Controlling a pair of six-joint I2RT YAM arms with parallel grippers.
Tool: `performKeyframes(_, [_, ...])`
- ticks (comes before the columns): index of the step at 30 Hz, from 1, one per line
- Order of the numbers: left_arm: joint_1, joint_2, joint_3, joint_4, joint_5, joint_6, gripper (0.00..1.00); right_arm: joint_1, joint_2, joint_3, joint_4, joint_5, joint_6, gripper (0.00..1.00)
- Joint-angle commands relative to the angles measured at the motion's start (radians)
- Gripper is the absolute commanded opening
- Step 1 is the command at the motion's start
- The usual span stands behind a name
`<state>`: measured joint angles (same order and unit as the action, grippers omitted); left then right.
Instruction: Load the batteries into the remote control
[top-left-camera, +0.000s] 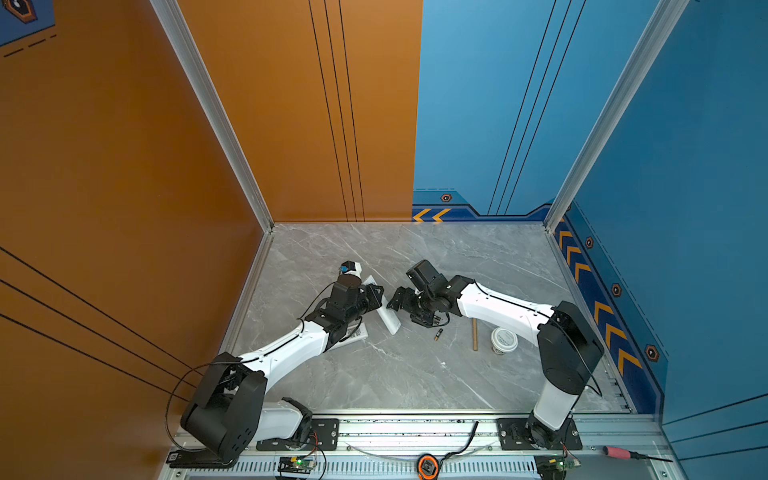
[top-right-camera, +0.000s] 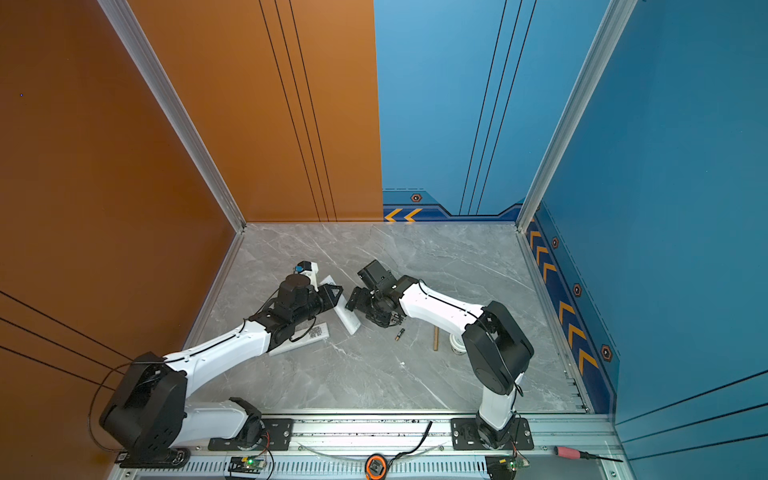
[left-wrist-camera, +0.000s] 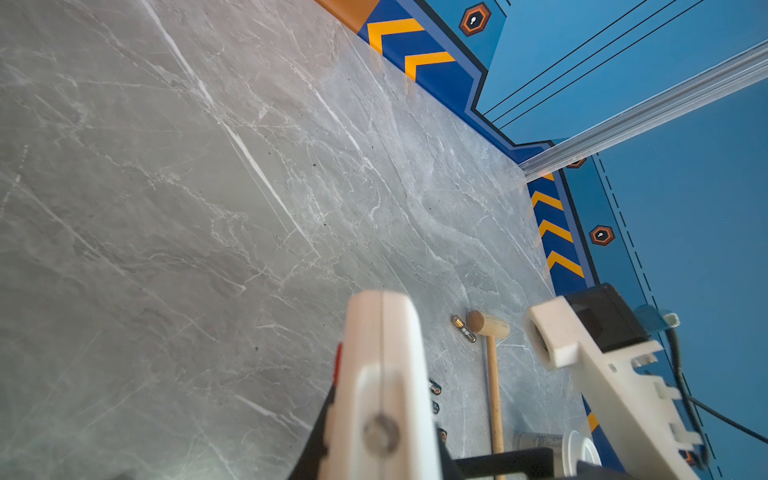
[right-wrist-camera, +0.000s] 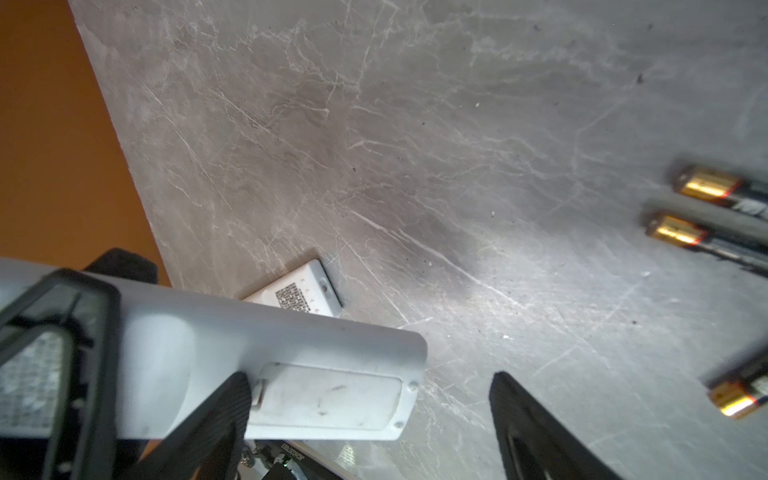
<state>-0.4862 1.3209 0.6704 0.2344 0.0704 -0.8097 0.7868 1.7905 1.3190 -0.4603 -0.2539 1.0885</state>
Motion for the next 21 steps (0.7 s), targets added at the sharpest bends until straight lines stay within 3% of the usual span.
performKeyframes(1, [-0.015, -0.012, 0.012, 0.118, 0.03, -0.031, 0.0, 0.023, 0.038, 0.011, -0.127, 0.041, -0.076, 0.84])
performKeyframes(13, [-0.02, 0.012, 0.004, 0.117, 0.018, 0.016, 0.0, 0.047, 0.065, 0.088, -0.314, 0.167, -0.236, 0.69])
performKeyframes(18, [-0.022, 0.028, -0.003, 0.112, 0.013, 0.042, 0.0, 0.055, 0.076, 0.11, -0.342, 0.189, -0.257, 0.67])
performKeyframes(21, [-0.027, 0.037, -0.003, 0.101, 0.005, 0.062, 0.0, 0.058, 0.081, 0.128, -0.362, 0.203, -0.268, 0.61])
